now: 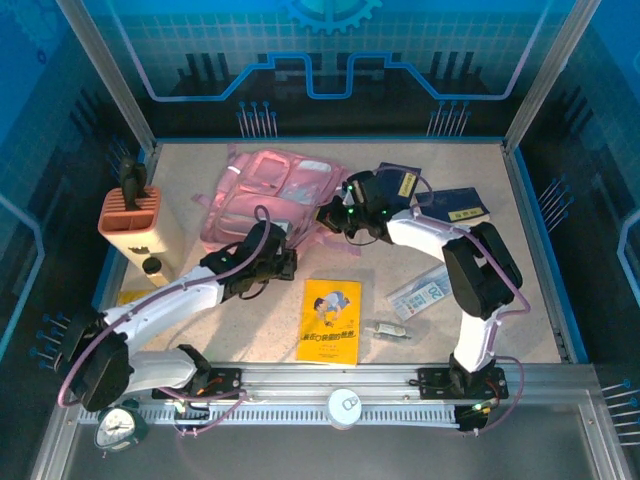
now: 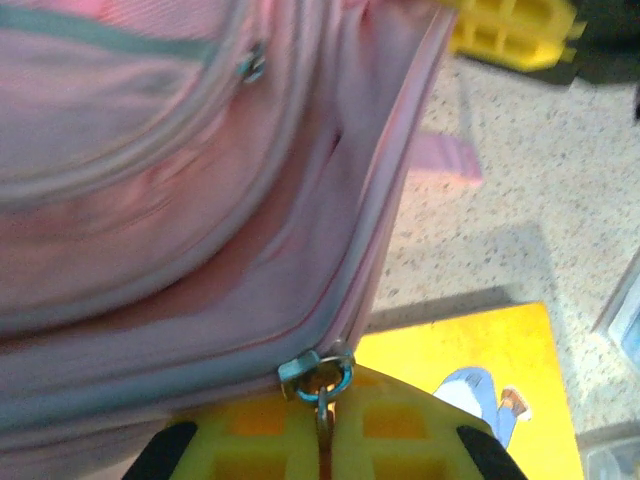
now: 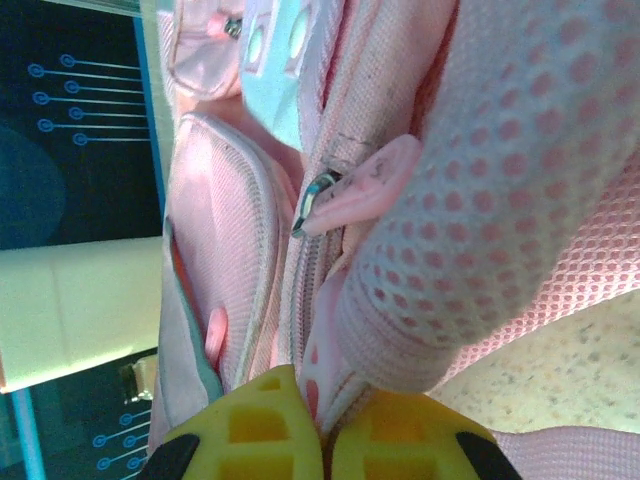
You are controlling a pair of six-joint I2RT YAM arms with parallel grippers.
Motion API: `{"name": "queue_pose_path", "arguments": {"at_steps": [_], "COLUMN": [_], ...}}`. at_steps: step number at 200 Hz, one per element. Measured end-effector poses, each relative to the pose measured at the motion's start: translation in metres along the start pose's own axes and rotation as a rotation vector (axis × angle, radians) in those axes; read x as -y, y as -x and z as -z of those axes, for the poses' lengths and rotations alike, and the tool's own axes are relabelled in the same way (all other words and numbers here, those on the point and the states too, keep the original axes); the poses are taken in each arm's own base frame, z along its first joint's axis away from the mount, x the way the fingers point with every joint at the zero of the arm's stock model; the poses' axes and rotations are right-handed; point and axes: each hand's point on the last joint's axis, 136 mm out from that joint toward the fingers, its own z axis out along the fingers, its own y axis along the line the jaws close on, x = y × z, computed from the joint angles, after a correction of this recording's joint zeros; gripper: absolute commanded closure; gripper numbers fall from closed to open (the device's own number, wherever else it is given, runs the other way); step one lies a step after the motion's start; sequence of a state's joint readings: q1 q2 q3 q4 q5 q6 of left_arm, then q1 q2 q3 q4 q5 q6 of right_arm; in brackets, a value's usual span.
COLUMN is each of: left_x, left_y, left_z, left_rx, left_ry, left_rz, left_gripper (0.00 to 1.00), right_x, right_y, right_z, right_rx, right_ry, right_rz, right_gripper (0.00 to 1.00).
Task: Pack the student bag
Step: Unzip the student bag at the top-center of the table.
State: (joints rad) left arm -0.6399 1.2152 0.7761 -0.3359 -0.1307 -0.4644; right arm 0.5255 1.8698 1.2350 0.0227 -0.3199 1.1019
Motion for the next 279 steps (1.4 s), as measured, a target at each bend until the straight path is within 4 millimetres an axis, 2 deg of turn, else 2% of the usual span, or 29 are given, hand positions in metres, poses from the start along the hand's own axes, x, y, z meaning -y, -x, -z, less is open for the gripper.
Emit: {"name": "queue_pose_path", "arguments": {"at_steps": [33,64,91,106,123,140,163,183,228,252,279], "left_x": [-0.014,-0.010,-0.007,-0.008,-0.007,-0.003,0.003,0.009,0.013,0.015,0.017], "left_y": [-0.012,-0.016,-0.024,-0.027,-0.025,-0.020,-0.014,-0.012,-0.013,-0.013,-0.011], "left_z": [0.007,0.007,-0.002,-0.008,-0.012,-0.014,-0.015,-0.016,-0.018,-0.019,-0.020], "left_rx": [-0.036,-0.058,-0.104,-0.124,-0.134,-0.128,-0.118,-0.116,-0.127,-0.134,-0.138], "left_ry": [0.037,0.011,0.001,0.011,0.017,0.009,-0.016,-0.036,-0.059,-0.064,-0.070], "left_rz": [0.007,0.019,0.048,0.063,0.072,0.074,0.074,0.075,0.077,0.073,0.065], "left_gripper": [1.00,1.00,1.00,1.00,1.00,1.00,1.00,1.00,1.00,1.00,1.00], "right_x": [0.009,0.018,0.031,0.038,0.036,0.021,0.006,0.008,0.015,0.021,0.035], "right_y": [0.024,0.034,0.042,0.036,0.023,0.004,-0.026,-0.040,-0.050,-0.058,-0.057], "right_z": [-0.006,-0.007,0.005,0.021,0.040,0.055,0.059,0.053,0.028,0.010,0.000], "right_rx": [-0.023,-0.025,0.017,0.024,0.024,0.017,-0.015,-0.036,-0.044,-0.064,-0.055], "right_ry": [-0.037,-0.080,-0.122,-0.136,-0.134,-0.095,-0.034,-0.025,-0.011,-0.015,-0.049], "right_rz": [-0.007,0.028,0.064,0.076,0.078,0.097,0.089,0.056,-0.041,-0.059,-0.061], "right_gripper": [0.91,0.65,0.51,0.41,0.34,0.29,0.25,0.23,0.23,0.38,0.63]}}
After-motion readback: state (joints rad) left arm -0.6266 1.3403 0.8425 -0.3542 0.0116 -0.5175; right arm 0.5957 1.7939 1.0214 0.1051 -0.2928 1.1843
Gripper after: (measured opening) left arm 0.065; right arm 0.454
